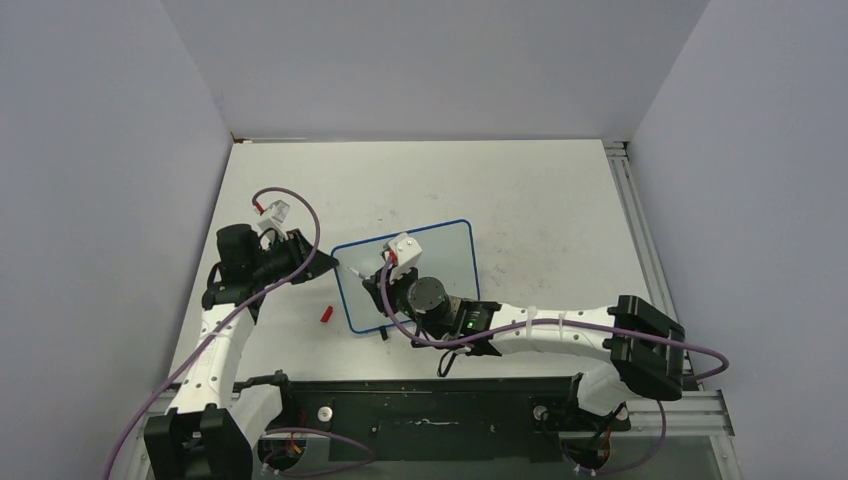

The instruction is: Write a sentence on the whiteboard

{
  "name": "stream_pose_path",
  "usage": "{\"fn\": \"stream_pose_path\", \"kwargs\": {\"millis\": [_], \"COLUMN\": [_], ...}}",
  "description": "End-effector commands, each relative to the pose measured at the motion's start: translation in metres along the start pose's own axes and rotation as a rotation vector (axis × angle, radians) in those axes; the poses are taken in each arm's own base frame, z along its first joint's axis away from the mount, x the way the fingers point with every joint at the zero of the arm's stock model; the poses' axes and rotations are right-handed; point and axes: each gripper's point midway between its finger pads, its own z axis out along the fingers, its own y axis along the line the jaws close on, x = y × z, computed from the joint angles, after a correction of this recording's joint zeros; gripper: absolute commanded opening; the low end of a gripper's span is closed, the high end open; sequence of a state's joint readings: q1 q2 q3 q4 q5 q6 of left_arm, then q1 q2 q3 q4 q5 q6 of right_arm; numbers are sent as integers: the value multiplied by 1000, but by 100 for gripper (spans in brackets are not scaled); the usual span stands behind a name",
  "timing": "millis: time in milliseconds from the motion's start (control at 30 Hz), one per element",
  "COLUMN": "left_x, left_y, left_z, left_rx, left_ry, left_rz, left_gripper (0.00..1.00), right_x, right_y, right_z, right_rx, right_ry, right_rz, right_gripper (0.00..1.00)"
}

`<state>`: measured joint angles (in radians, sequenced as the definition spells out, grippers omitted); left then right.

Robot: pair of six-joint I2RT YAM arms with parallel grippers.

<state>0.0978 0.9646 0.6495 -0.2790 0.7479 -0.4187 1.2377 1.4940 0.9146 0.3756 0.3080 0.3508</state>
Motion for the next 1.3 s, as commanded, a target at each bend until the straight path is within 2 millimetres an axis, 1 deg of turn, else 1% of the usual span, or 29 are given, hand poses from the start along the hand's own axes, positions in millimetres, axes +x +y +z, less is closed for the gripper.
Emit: {"fn": "stream_pose_path", "kwargs": {"millis": [0, 133, 433, 667, 967, 1133, 1267], "left_x": [-13, -13, -11, -9, -8, -8, -8], "left_y": [-11, -11, -11, -11, -12, -12, -12], "left_z": [1, 2, 4, 6, 6, 6, 6], "left_rx": [47, 46, 49, 53, 52, 51, 49], "left_ry": [-26, -26, -13, -4, -2, -3, -4], "left_rz": [46, 46, 43, 42, 43, 44, 44], "left_gripper": [24, 23, 17, 14, 13, 13, 12], "right_x": [-39, -36, -33, -35, -34, -29, -26], "right_y": [11, 12, 9, 9, 10, 9, 5], "right_z": [8, 11, 18, 21, 28, 33, 33], "right_rx": [-7, -5, 15, 19, 25, 33, 49], "right_ry": [-121, -120, -124, -135, -137, -126, -124], "right_rz": [40, 33, 24, 13, 3, -10, -9], "right_gripper": [5, 5, 5, 5, 5, 5, 5]}}
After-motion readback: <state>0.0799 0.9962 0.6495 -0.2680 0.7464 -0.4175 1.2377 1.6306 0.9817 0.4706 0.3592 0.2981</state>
